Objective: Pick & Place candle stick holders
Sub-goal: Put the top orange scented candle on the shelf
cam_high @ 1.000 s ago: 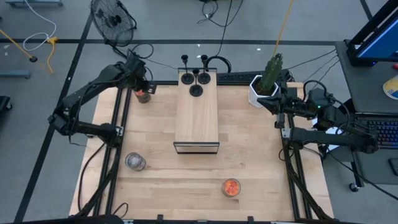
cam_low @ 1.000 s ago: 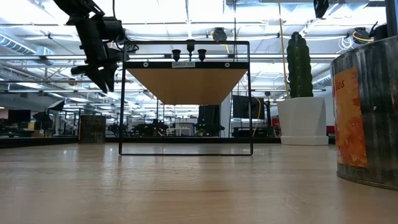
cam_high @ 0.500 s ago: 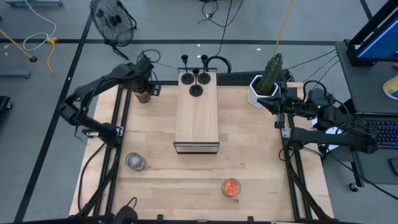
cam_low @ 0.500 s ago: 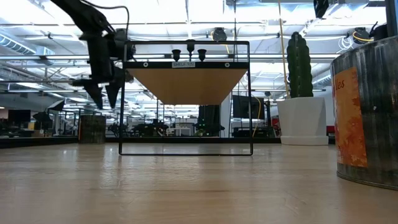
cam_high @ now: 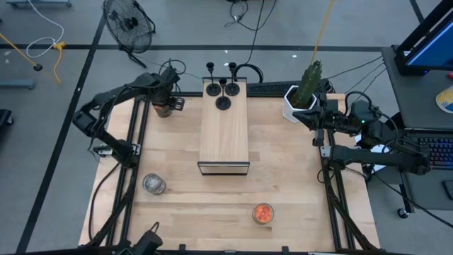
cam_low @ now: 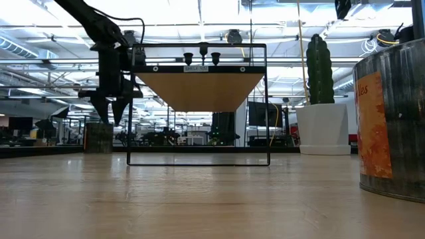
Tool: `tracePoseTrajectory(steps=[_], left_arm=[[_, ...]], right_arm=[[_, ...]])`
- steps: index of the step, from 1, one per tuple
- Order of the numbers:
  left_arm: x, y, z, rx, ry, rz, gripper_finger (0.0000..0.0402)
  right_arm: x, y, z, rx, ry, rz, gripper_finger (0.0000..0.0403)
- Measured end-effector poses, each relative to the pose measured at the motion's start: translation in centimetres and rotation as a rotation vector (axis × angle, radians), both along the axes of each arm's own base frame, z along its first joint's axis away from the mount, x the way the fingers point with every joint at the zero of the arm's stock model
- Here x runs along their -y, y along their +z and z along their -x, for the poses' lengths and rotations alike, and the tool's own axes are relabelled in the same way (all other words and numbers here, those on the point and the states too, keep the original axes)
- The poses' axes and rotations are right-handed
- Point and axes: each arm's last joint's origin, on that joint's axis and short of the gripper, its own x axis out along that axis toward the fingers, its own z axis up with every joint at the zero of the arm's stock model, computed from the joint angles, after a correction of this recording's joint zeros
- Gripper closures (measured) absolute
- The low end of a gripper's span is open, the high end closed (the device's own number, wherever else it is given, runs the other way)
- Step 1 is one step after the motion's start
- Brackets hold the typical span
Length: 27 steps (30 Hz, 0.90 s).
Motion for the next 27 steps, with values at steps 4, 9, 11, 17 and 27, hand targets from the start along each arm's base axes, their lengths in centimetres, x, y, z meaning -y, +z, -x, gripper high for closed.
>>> tracePoseTrajectory(steps=[4,9,11,17,27], left_arm=[[0.0,0.0,0.1,-0.01,0.017,-0.01,0.0215],[-0.2,0.0,0.2,-0.016,0.009,-0.018,0.0215],[-0.2,0.0,0.2,-0.017,0.011,-0.019,0.0215],[-0.3,-0.4,-0.1,-0.029,0.003,-0.006,0.0216],[-0.6,-3.1,-1.6,-0.155,-0.043,0.032,0.0319]], right_arm=[[0.0,0.0,0.0,-0.005,-0.002,-0.001,0.0403],[0.0,0.0,0.0,-0.004,-0.002,-0.001,0.0403],[0.0,0.0,0.0,-0.005,-0.002,-0.001,0.0403],[0.0,0.0,0.0,-0.005,-0.002,0.003,0.0403],[0.0,-0.1,0.0,-0.006,-0.002,0.003,0.0403]])
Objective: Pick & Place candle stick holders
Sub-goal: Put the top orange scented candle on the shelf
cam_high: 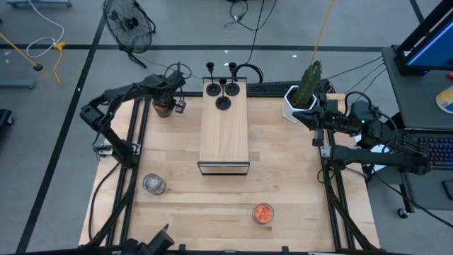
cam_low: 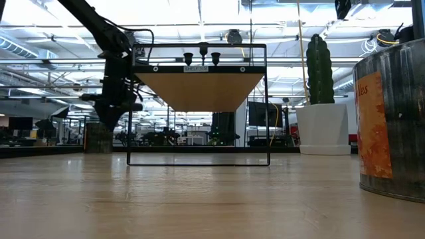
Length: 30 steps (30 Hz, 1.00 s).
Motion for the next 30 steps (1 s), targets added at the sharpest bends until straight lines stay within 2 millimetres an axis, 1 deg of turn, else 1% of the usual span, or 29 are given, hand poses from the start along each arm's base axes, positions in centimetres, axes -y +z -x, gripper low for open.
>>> tracePoseTrajectory(steps=[3,5,11,16,22,26,30], left_arm=[[0.2,0.1,-0.3,-0.006,-0.023,-0.02,0.0376],[0.4,0.5,-0.4,0.021,-0.031,-0.023,0.0391],[0.9,1.2,0.1,0.03,-0.028,-0.025,0.0396],[1.3,2.2,0.5,0.051,-0.029,-0.031,0.0397],[2.2,4.1,1.1,0.103,-0.033,-0.058,0.0398],[3.7,5.9,1.7,0.161,-0.056,-0.061,0.0399],[5.9,8.1,2.2,0.238,-0.127,-0.066,0.04]], right_arm=[[0.0,0.0,0.0,0.001,0.0,-0.004,0.0403],[0.0,0.0,0.0,0.001,0.0,-0.004,0.0403],[0.0,0.0,0.0,0.001,0.0,-0.005,0.0403],[0.0,0.0,0.0,0.001,-0.001,-0.006,0.0403],[0.0,0.0,0.0,0.001,0.0,-0.006,0.0403],[0.0,0.0,0.0,0.001,0.0,-0.006,0.0403],[0.0,0.0,0.0,0.001,0.0,-0.006,0.0403]])
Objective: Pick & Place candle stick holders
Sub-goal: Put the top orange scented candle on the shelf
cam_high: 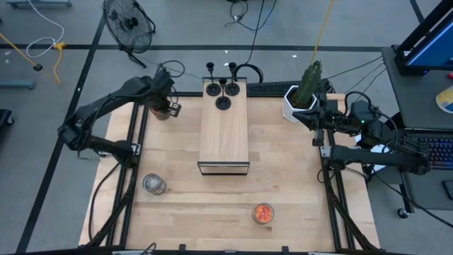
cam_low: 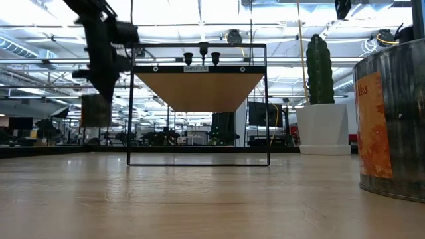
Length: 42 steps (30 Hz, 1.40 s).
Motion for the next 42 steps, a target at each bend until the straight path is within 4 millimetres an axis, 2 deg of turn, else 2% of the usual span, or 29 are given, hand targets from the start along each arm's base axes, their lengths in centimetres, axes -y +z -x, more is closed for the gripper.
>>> tracePoseTrajectory(steps=[6,10,15,18,24,27,31,42], left_arm=[[4.2,2.8,0.5,0.111,-0.08,-0.03,0.04],[6.6,3.9,0.7,0.166,-0.109,-0.036,0.04],[8.8,5.2,0.2,0.245,-0.139,-0.034,0.04],[9.7,7.0,-0.6,0.293,-0.181,-0.063,0.04],[10.8,11.2,-2.8,0.37,-0.282,-0.155,0.04],[11.0,12.6,-4.2,0.389,-0.324,-0.18,0.04],[11.4,13.0,-6.8,0.378,-0.372,-0.173,0.04],[12.1,12.5,-14.0,0.312,-0.474,-0.134,0.0401]], right_arm=[[0.0,0.0,0.0,0.0,0.0,0.0,0.0403],[0.0,0.0,0.0,0.0,0.0,0.0,0.0403],[0.0,0.0,0.0,0.0,0.0,0.0,0.0403],[0.0,0.0,0.0,0.0,0.0,0.0,0.0403],[0.0,0.0,0.0,-0.001,0.0,0.0,0.0403],[0.0,0.0,0.0,-0.002,0.0,0.0,0.0403],[0.0,-0.1,0.0,-0.007,0.0,0.0,0.0403],[0.0,-0.3,0.0,-0.025,0.0,-0.005,0.0403]])
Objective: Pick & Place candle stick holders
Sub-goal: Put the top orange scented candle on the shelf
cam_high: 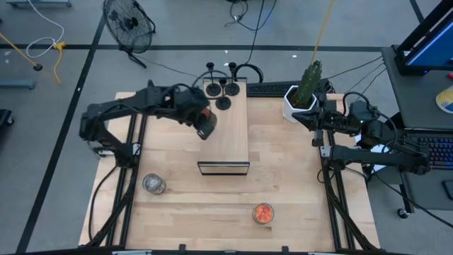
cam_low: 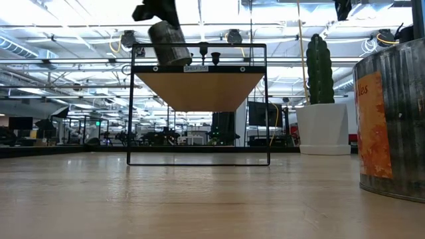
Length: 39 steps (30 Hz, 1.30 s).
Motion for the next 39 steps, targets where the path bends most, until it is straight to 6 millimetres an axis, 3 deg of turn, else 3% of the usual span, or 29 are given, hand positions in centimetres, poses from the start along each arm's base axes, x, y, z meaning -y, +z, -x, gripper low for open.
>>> tracePoseTrajectory(steps=[5,12,25,39], left_arm=[[-0.1,-0.9,-2.4,-0.054,-0.021,0.009,0.0401],[0.1,-2.7,-3.8,-0.136,-0.032,0.064,0.0401],[0.8,-2.5,-4.1,-0.106,-0.043,0.072,0.0401],[-0.3,-2.3,-4.3,-0.061,-0.026,0.066,0.0401]], right_arm=[[0.0,0.0,0.0,-0.005,0.0,-0.002,0.0403],[0.0,-0.2,0.0,-0.02,0.0,-0.008,0.0403],[0.0,-0.2,0.0,-0.02,0.0,-0.008,0.0403],[0.0,-0.2,0.0,-0.02,0.0,-0.009,0.0403]])
